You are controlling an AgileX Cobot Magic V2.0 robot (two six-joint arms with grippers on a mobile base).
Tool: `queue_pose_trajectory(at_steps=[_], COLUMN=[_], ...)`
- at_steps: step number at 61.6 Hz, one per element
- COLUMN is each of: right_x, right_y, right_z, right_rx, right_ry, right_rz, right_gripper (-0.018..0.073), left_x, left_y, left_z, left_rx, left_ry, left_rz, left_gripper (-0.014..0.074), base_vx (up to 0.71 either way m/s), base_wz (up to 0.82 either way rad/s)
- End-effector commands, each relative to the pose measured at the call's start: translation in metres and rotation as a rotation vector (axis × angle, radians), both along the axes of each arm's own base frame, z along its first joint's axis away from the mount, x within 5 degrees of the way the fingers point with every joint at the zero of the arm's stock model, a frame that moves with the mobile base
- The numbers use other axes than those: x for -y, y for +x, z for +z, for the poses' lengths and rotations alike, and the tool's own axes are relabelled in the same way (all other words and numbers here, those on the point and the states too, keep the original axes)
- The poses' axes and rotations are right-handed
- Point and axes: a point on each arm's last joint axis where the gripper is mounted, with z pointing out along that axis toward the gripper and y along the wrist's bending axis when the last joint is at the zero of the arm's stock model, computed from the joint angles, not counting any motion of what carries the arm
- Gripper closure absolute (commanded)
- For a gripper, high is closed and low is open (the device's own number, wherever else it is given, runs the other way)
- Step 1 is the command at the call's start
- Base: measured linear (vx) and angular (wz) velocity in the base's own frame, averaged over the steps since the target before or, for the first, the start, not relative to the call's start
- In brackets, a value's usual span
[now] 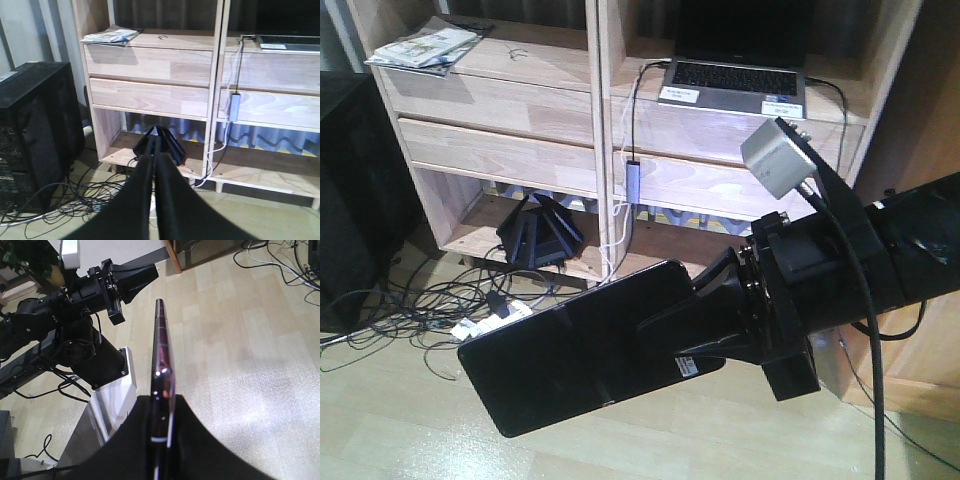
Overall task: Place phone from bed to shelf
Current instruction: 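Hold the phone in the right gripper while turning toward the wooden shelf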
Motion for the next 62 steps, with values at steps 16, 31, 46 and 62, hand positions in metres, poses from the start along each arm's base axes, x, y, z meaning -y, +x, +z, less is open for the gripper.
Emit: queue_pose_trajectory(at_steps=[16,31,46,62], right_x=[-0.0014,-0.0014,-0.0014,-0.0014], right_y=[-0.0120,-0.0120,-0.0120,-0.0120], right_z=[0.0215,0.0215,0.0215,0.0215], right_rx=[0.000,0.000,0.000,0.000], right_ry=[0.103,0.103,0.103,0.103], right_rz=[0.058,0.058,0.058,0.058], right_gripper=[0.0561,0.0561,0.0561,0.0561], left_x=[-0.0006,-0.0006,-0.0006,-0.0006], left_y=[0.0005,0.0005,0.0005,0.0005], left_z=[0.0061,0.0061,0.0061,0.0061], left_rx=[0.076,0.076,0.076,0.076], left_ry=[-0.007,-0.007,-0.007,-0.007], left_rz=[0.006,0.006,0.006,0.006], left_gripper=[0.0596,0.0596,0.0596,0.0596], base_vx=[0.15,0.17,0.20,0.23], base_wz=[0.09,0.03,-0.05,-0.12])
